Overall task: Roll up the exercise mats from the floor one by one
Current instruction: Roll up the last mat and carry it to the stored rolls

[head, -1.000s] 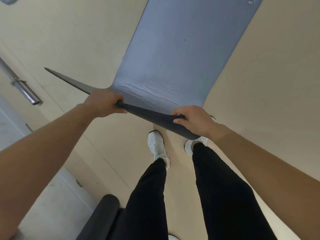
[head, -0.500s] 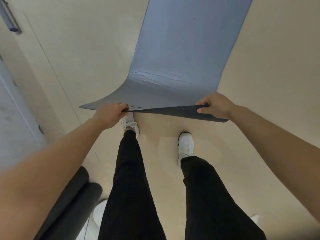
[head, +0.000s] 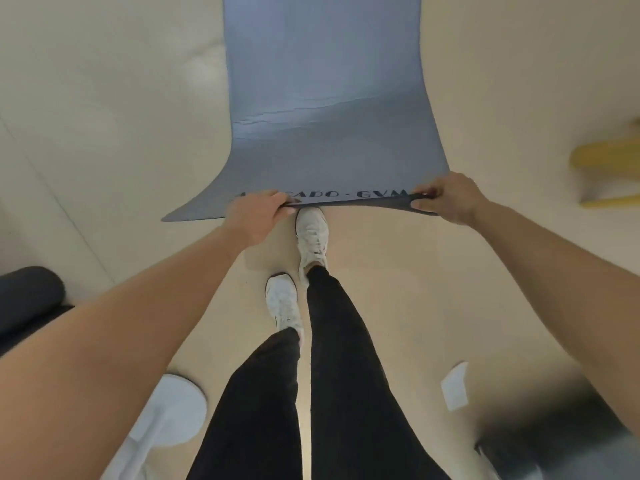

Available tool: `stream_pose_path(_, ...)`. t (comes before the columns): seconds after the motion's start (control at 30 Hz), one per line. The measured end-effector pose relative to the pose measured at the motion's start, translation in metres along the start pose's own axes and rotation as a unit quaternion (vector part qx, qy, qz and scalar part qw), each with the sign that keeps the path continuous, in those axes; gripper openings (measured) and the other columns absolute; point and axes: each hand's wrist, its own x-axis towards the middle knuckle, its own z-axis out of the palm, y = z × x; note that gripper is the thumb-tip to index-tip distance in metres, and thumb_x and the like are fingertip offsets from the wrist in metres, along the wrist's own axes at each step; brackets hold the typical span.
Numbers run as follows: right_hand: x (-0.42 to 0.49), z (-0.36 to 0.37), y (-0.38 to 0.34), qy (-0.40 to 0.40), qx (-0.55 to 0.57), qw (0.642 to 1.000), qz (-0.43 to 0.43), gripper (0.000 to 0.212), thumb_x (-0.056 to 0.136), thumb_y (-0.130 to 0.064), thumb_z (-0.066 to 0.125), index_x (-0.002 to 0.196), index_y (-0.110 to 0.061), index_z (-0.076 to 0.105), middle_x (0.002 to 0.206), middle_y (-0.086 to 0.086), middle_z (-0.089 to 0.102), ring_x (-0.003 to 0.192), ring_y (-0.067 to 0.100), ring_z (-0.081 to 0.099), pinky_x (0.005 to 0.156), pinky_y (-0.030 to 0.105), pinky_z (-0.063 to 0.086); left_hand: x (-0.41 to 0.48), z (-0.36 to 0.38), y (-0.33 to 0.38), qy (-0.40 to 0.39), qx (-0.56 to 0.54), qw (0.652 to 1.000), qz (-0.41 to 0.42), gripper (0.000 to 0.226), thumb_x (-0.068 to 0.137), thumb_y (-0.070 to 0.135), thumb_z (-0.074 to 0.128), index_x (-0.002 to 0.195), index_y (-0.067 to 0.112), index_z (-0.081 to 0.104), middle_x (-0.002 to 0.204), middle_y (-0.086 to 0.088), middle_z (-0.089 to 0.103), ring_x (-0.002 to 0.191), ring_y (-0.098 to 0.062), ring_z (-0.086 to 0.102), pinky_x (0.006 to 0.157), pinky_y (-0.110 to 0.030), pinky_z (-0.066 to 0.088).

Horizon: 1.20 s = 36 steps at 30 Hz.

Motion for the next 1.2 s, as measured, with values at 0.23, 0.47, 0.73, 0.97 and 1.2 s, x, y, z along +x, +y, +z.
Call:
stream_pose_path(0.23, -0.056, 0.107, 0.059, 0.185, -0.007, 0.982, 0.047, 0.041, 0.097, -0.029, 0.065, 0.135, -0.014, 0.062, 0.127, 0.018, 0.063, 0.118, 0.042, 0.056, 0.099, 0.048, 0.04, -0.008, 0.079, 0.058, 0.059, 0.043, 0.996, -0.048, 0.051, 0.109, 0.046, 0.032, 0.098, 0.006, 0.063, 0.092, -0.017, 0.068, 0.085, -0.038, 0.064, 0.067, -0.041, 0.04)
stream_pose_path(0.47, -0.03, 0.233, 0.079, 0.224, -0.15, 0.952, -0.143, 0.092, 0.082, -0.047, 0.079, 0.158, -0.023, 0.031, 0.163, 0.01, 0.033, 0.147, 0.044, 0.029, 0.113, 0.065, 0.027, 0.023, 0.158, 0.063, -0.038, 0.003, 0.991, -0.132, 0.051, 0.107, 0.052, 0.036, 0.074, 0.016, 0.051, 0.086, -0.009, 0.059, 0.091, -0.036, 0.062, 0.081, -0.044, 0.049)
stream_pose_path(0.73, 0.079, 0.338, 0.135, 0.15, -0.203, 0.949, -0.192, 0.108, 0.081, -0.063, 0.073, 0.163, -0.027, 0.013, 0.172, 0.006, 0.005, 0.155, 0.044, -0.001, 0.113, 0.076, 0.005, 0.109, 0.252, 0.042, -0.029, 0.136, 0.981, -0.133, 0.046, 0.106, 0.058, 0.035, 0.096, 0.021, 0.061, 0.091, -0.004, 0.058, 0.082, -0.029, 0.053, 0.075, -0.037, 0.039)
stream_pose_path(0.97, 0.184, 0.397, 0.147, 0.132, -0.276, 0.93, -0.206, 0.12, 0.075, -0.079, 0.063, 0.163, -0.026, 0.0, 0.171, 0.007, 0.002, 0.154, 0.046, -0.001, 0.113, 0.079, 0.001, 0.152, 0.32, -0.019, 0.081, 0.182, 0.977, -0.079, 0.042, 0.105, 0.053, 0.043, 0.112, 0.022, 0.07, 0.095, -0.004, 0.068, 0.085, -0.028, 0.056, 0.069, -0.037, 0.037)
stream_pose_path(1.2, 0.243, 0.403, 0.167, 0.122, -0.198, 0.926, -0.298, 0.109, 0.067, -0.091, 0.048, 0.159, -0.037, 0.025, 0.162, -0.009, 0.035, 0.132, 0.029, 0.04, 0.105, 0.055, 0.031, 0.121, 0.389, -0.031, 0.138, 0.281, 0.95, 0.018, 0.096, 0.082, 0.084, 0.04, 0.148, 0.015, 0.049, 0.153, -0.016, 0.048, 0.141, -0.043, 0.039, 0.119, -0.06, 0.023)
